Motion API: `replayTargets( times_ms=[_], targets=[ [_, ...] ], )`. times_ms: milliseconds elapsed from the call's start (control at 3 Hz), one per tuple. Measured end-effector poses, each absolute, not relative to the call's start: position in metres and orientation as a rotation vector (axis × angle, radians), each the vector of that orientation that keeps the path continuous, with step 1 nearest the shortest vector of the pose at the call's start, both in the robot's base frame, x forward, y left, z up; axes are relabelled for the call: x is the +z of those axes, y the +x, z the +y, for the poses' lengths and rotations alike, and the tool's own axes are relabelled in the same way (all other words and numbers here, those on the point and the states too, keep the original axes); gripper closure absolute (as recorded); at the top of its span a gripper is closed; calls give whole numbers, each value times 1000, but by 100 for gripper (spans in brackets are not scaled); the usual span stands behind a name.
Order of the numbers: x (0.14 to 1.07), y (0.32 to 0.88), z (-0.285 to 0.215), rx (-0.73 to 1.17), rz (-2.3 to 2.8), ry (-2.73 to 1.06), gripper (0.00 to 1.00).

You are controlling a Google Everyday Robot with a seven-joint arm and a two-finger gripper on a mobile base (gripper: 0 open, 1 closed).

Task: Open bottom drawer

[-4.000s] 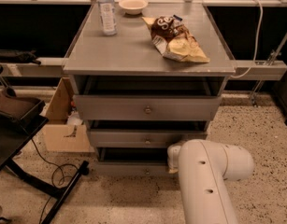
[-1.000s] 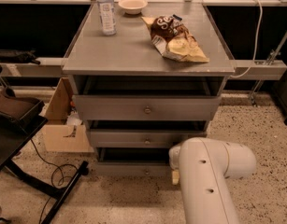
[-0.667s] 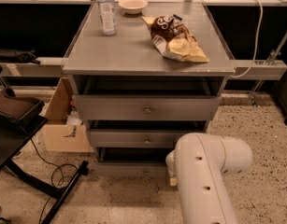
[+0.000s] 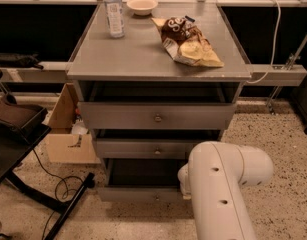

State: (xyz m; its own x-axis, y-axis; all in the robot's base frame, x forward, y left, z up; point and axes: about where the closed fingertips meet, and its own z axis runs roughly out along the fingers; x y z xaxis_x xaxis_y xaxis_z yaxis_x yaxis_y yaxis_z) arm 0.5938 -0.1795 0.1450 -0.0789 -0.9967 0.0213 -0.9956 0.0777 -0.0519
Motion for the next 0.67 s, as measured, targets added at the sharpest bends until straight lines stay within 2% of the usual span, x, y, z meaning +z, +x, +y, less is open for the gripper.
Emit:
replayTargets(
  times_ms=[333, 667],
  targets=[
    [147, 588, -181, -74, 2308, -2119, 99],
    [152, 579, -189, -60, 2366, -2080, 100]
  ],
)
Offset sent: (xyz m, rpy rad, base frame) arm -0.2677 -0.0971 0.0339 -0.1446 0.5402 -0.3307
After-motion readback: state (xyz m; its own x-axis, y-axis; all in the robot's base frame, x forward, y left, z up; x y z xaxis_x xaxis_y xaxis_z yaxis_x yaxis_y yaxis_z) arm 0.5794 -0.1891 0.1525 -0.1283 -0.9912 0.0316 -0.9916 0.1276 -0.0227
